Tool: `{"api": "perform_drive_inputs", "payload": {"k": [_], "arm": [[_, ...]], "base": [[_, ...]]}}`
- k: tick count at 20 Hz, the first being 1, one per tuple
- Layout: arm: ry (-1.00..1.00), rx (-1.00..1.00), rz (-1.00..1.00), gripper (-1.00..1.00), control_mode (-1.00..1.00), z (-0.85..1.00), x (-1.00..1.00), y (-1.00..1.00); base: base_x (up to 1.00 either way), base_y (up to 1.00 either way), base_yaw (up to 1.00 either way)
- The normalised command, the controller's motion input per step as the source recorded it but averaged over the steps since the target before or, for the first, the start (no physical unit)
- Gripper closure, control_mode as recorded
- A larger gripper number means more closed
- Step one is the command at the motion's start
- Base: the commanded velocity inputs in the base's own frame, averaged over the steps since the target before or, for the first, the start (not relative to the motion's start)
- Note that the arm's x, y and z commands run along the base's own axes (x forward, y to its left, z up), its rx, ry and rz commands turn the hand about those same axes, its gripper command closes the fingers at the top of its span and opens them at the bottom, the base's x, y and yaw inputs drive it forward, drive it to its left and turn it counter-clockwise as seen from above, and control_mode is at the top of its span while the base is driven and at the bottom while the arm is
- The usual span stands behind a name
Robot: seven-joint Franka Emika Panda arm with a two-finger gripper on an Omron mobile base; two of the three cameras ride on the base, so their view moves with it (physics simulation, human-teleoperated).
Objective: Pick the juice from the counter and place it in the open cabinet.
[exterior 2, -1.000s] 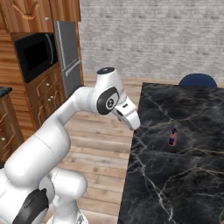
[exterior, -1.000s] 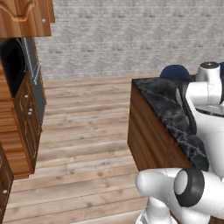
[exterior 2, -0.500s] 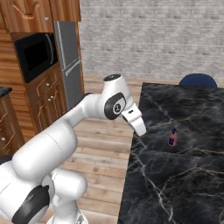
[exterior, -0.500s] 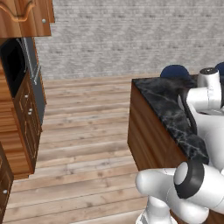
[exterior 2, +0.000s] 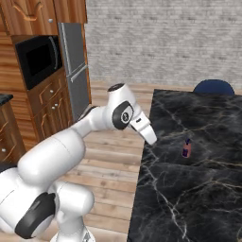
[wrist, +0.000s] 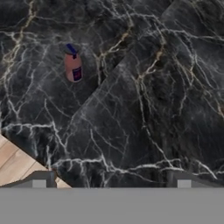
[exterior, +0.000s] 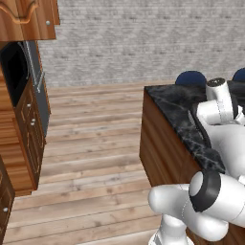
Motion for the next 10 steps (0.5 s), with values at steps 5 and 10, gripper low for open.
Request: {"api": "perform_drive_inputs", "payload": {"k": [5,10], "arm": [[0.00,-0.07,0.01,-1.00,-1.00,-0.17,0.31,-0.02],[-0.03,-0.01,0.04,-1.00,-1.00,-0.11,0.30,-0.15]], "base": [[0.00,0.00,0.00],[0.00,0.00,0.00]]}}
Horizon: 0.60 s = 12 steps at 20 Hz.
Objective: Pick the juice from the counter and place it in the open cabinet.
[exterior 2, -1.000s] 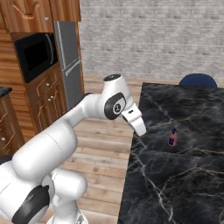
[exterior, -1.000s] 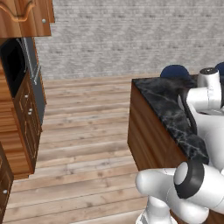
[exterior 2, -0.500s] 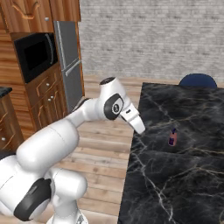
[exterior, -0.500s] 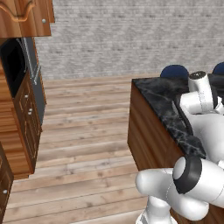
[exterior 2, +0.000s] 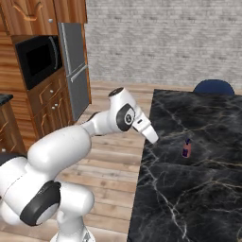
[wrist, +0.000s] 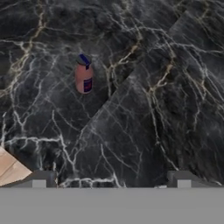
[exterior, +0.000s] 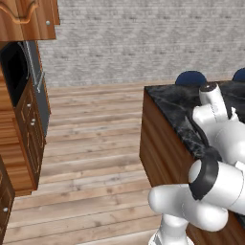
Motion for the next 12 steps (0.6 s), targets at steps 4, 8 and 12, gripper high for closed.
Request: {"api": "perform_drive_inputs", "payload": {"k": [4,8,12], "arm": [[-0.07,0.00,0.00,-1.00,-1.00,-0.11,0.08,-0.45],[-0.04,0.00,0.00,-1.00,-1.00,-0.06,0.07,-0.40],[-0.01,0.00,0.00,-1.00,-1.00,-0.05,0.20,-0.30]], "base": [[0.00,0.00,0.00],[0.00,0.00,0.00],[0.00,0.00,0.00]]}}
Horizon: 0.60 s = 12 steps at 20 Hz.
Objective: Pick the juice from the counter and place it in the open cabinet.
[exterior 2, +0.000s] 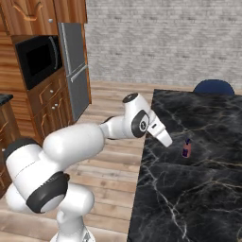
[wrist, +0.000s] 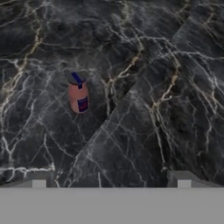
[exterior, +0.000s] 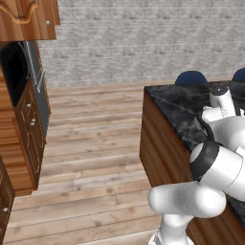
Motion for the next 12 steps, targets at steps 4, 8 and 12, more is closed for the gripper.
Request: {"api": "perform_drive_inputs", "payload": {"k": [4,8,12], "arm": [[0.00,0.00,0.00,-1.00,-1.00,-0.06,0.21,-0.23],[-0.02,0.00,0.00,-1.00,-1.00,-0.06,0.23,-0.23],[-0.07,0.00,0.00,-1.00,-1.00,-0.04,0.09,-0.34]], "base": [[0.00,0.00,0.00],[0.00,0.00,0.00],[0.00,0.00,0.00]]}}
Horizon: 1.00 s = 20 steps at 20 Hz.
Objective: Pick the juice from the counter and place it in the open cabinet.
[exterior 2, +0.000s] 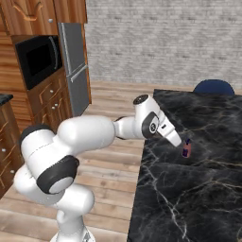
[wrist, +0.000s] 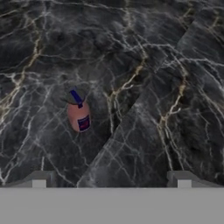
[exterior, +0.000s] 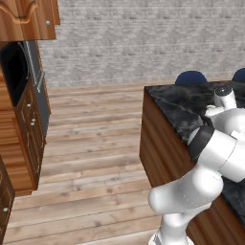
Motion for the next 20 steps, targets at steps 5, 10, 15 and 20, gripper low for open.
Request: {"api": "perform_drive_inputs", "payload": {"k": [5,10,15,20], "arm": [[-0.08,0.00,0.00,-1.00,-1.00,-0.04,0.02,-0.31],[-0.03,0.00,0.00,-1.00,-1.00,-0.01,0.00,-0.15],[-0.02,0.00,0.00,-1.00,-1.00,-0.01,0.00,0.00],[-0.08,0.05,0.00,-1.00,-1.00,-0.04,0.00,0.00]], "base": [[0.00,0.00,0.00],[0.00,0.00,0.00],[0.00,0.00,0.00],[0.00,0.00,0.00]]}}
